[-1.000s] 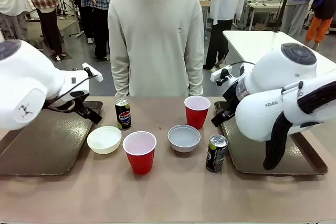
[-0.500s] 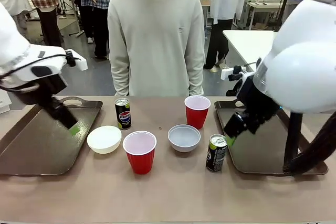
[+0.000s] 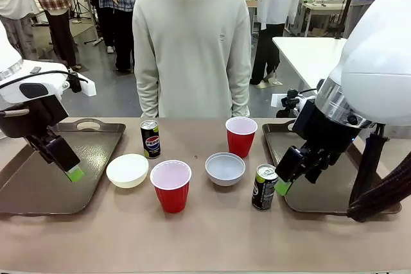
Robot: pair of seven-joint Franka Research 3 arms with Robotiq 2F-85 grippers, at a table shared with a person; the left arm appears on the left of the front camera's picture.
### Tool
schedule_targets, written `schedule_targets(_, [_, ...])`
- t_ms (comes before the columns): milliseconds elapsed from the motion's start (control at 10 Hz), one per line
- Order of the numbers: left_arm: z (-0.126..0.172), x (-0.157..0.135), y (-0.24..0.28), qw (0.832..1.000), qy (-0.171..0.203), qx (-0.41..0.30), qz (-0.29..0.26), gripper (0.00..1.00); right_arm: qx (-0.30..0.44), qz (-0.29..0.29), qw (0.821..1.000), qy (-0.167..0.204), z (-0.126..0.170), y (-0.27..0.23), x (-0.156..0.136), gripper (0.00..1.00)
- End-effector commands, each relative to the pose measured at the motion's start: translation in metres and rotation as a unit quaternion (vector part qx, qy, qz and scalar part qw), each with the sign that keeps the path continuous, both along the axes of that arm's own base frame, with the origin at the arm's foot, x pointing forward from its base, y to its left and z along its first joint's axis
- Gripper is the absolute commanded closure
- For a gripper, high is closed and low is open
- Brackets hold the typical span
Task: Prepare tableware on both trays.
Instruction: Pick up a Picnic Bowl from the table and place it on a Handle tray.
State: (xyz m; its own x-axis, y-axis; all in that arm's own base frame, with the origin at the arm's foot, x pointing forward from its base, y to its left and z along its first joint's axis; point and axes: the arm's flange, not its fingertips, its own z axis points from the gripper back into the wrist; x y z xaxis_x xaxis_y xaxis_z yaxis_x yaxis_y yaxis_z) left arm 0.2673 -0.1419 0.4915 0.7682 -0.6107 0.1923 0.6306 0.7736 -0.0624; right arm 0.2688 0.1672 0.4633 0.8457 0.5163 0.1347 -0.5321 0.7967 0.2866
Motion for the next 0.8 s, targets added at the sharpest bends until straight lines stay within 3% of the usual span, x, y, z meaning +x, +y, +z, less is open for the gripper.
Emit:
schedule_targets(0, [-0.005, 0.014, 0.026, 0.995, 0.02, -0.091, -0.027, 0.0, 0.182, 0.033, 0.977, 0.101, -0.014, -0.044, 0.049, 0.0])
schedule_targets(100, [-0.009, 0.012, 0.057, 0.985, 0.034, -0.165, -0.039, 0.0, 0.268, 0.033, 0.956, 0.116, -0.021, -0.091, 0.049, 0.0])
schedule_targets(200, [-0.01, 0.013, 0.092, 0.968, 0.052, -0.237, -0.057, 0.0, 0.366, 0.028, 0.923, 0.113, -0.032, -0.148, 0.047, 0.0])
schedule_targets(400, [-0.016, 0.007, 0.146, 0.927, 0.041, -0.37, -0.044, 0.0, 0.485, 0.019, 0.869, 0.098, -0.063, -0.218, 0.03, 0.0])
schedule_targets(500, [-0.022, 0.0, 0.172, 0.911, 0.037, -0.411, -0.011, 0.0, 0.519, 0.016, 0.85, 0.088, -0.077, -0.237, 0.015, 0.0])
schedule_targets(700, [-0.033, -0.012, 0.221, 0.892, 0.038, -0.445, 0.074, 0.0, 0.556, -0.016, 0.83, 0.048, -0.094, -0.277, -0.016, 0.0])
